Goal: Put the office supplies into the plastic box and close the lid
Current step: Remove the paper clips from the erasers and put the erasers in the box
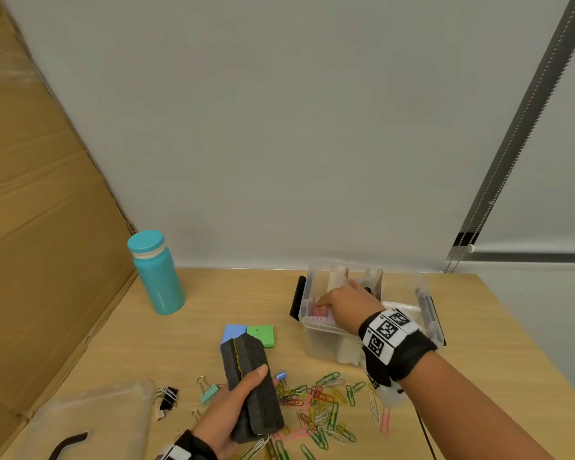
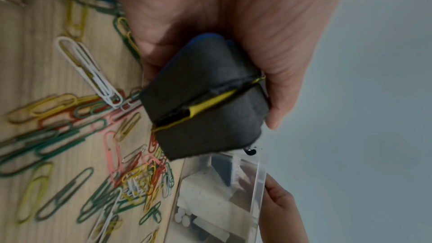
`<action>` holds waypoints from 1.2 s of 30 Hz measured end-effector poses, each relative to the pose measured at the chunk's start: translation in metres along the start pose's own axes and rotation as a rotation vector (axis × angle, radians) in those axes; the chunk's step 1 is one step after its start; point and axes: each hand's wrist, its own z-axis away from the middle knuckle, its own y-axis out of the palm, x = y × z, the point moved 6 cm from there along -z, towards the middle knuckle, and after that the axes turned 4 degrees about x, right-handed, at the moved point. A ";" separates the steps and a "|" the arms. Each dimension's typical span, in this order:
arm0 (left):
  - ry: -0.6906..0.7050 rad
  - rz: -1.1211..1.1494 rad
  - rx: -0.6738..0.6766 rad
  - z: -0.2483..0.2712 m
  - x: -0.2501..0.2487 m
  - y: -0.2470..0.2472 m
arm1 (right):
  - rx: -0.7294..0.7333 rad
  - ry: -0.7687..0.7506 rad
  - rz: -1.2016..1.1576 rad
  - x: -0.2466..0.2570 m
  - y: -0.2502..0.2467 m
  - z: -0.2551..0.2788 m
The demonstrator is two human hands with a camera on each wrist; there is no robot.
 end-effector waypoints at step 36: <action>0.310 -0.087 0.114 0.007 -0.042 0.021 | -0.688 -0.635 0.099 0.075 0.024 0.121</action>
